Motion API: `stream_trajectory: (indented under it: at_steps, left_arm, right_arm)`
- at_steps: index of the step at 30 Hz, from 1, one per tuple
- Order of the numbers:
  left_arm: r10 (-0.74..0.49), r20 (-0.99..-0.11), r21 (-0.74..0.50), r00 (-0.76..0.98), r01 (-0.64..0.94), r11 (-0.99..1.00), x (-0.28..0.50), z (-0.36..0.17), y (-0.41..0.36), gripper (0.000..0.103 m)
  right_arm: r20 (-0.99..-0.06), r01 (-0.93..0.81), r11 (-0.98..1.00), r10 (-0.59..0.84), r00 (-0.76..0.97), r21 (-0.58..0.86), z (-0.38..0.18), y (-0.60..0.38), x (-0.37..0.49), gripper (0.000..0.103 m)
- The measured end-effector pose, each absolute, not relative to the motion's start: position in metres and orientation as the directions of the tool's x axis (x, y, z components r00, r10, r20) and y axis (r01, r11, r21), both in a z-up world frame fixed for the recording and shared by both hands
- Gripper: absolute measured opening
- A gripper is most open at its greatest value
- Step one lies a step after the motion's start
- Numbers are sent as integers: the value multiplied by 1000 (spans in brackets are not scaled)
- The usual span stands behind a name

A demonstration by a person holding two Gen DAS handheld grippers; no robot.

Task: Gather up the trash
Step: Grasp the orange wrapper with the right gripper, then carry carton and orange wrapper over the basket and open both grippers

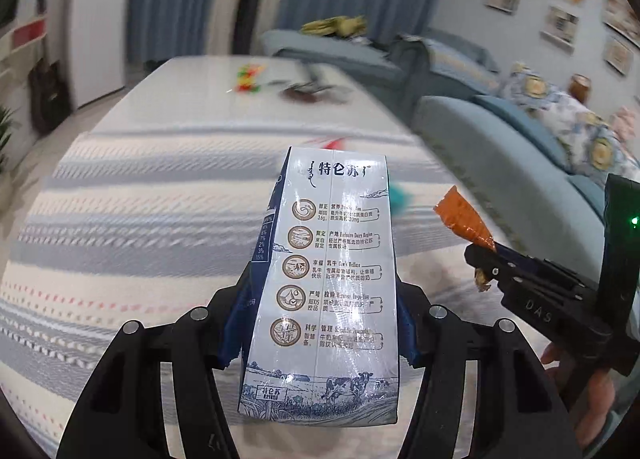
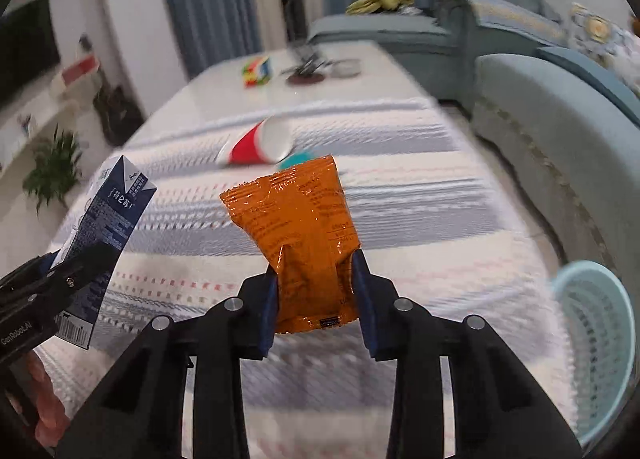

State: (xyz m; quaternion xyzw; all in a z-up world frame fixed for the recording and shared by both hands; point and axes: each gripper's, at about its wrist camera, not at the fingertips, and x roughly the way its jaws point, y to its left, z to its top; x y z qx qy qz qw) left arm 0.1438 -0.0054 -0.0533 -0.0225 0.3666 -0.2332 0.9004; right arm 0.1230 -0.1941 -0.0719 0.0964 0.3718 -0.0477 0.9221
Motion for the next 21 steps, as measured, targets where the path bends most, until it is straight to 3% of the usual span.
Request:
stream_trajectory:
  at_steps: [9,15,21]
  left_arm:
    - [-588,-609,-219,531,601,769,85,-4,-151,57]
    - [-629,-658,-247,413,671,699,66,-28,-251,57]
    - [-634,-706,-262,315,716,647,62,-72,-311,57]
  right_arm:
    - [-655,357,930,-215,725,89,-21,-306,9,31]
    - [-712,513,855,-313,628,76,-39,-389,-34,31]
    - [-794,623,769,-289,534,139,-90,-456,-60,32]
